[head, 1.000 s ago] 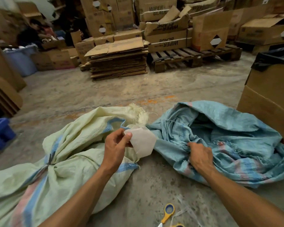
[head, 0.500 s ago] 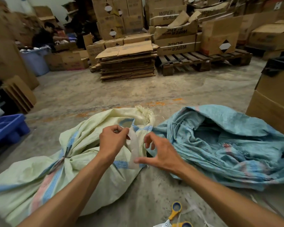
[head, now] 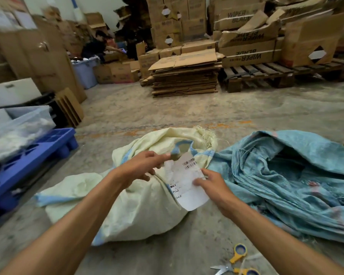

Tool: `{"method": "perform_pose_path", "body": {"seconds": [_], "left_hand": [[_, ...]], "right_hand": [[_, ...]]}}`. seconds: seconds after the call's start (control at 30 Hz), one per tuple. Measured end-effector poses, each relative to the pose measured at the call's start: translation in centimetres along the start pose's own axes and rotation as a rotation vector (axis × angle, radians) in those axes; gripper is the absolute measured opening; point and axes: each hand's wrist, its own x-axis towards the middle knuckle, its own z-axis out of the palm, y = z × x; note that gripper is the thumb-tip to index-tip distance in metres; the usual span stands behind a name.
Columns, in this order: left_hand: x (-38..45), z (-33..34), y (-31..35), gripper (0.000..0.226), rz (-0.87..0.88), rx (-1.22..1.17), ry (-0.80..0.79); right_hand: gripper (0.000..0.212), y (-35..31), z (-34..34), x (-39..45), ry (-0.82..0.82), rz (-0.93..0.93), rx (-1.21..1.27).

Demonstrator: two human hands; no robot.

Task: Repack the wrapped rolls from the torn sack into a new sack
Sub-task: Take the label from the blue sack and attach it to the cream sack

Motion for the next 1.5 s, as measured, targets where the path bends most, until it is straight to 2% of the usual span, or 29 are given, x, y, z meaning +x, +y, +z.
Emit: {"method": "perform_pose_path", "body": {"seconds": [0.07, 0.13, 0.17, 0.23, 0.3, 0.37, 0.4, 0.5, 0.57, 0.73, 0.9, 0.93, 1.07, 1.1, 1.27, 1.33, 1.4, 1.5], "left_hand": [[-0.3, 0.2, -2.0, 0.054, -0.050, -0.034, 0.051], [-0.8, 0.7, -3.8, 0.042, -0.026, -0.176, 0.036], [-1.0, 0.8, -4.4, 0.033, 0.024, -0.240, 0.077], [-1.4, 0.8, -5.2, 0.017, 0.109, -0.316, 0.240], [-1.6, 0.7, -6.0, 0.016, 0.120, -0.352, 0.439], [-1.8, 0.3, -6.7, 0.015, 0.130, -0.397, 0.596], [-1.9, 0.0, -7.0, 0.015, 0.148, -0.397, 0.603], [-3.1, 0.1, -8.0, 0.025, 0.161, -0.273, 0.408], [-3.2, 0.4, -8.7, 0.026, 0.168, -0.168, 0.395], [-2.7, 0.8, -9.3, 0.014, 0.161, -0.287, 0.552], [-2.9, 0.7, -9.3, 0.013, 0.116, -0.495, 0.891], [-2.9, 0.4, -9.6, 0.014, 0.119, -0.477, 0.876], [-3.5, 0.9, -10.5, 0.030, 0.053, -0.335, 0.539], [-3.5, 1.2, -10.7, 0.032, 0.033, -0.319, 0.511], [-2.8, 1.8, -12.1, 0.019, 0.083, -0.228, 0.632], [-2.8, 1.7, -12.7, 0.020, 0.110, -0.127, 0.626], [-3.3, 1.7, -13.2, 0.019, 0.144, -0.005, 0.615], [-4.1, 1.9, -14.1, 0.016, 0.197, 0.021, 0.515]], "right_hand": [[0.028, 0.1, 0.3, -0.2, -0.057, 0.021, 0.125], [0.030, 0.3, 1.3, -0.4, -0.115, 0.017, 0.220], [0.031, 0.4, 1.8, -0.6, -0.136, 0.019, 0.245], [0.031, 0.7, 2.9, -0.8, -0.172, 0.029, 0.271], [0.030, 1.3, 4.1, -0.8, -0.193, 0.038, 0.258], [0.027, 2.0, 4.9, -0.8, -0.146, 0.044, 0.223], [0.025, 2.4, 5.2, -0.8, -0.118, 0.048, 0.218], [0.020, 2.8, 6.1, -0.7, -0.132, 0.056, 0.208], [0.022, 2.8, 6.7, -0.7, -0.158, 0.054, 0.168], [0.014, 2.4, 7.7, -0.9, -0.204, 0.020, 0.150], [0.008, 4.3, 7.4, -1.0, -0.032, 0.092, 0.138], [0.009, 4.7, 7.2, -1.3, -0.043, 0.106, 0.142], [0.016, 4.2, 6.8, -1.9, -0.134, 0.080, 0.233], [0.017, 3.8, 7.0, -1.9, -0.141, 0.069, 0.241], [0.023, 3.9, 8.6, -2.1, -0.257, 0.115, 0.229], [0.023, 4.1, 8.7, -2.5, -0.302, 0.125, 0.136], [0.026, 4.3, 8.7, -2.7, -0.255, 0.069, -0.049], [0.047, 5.0, 8.7, -2.1, -0.195, 0.020, -0.047]]}}
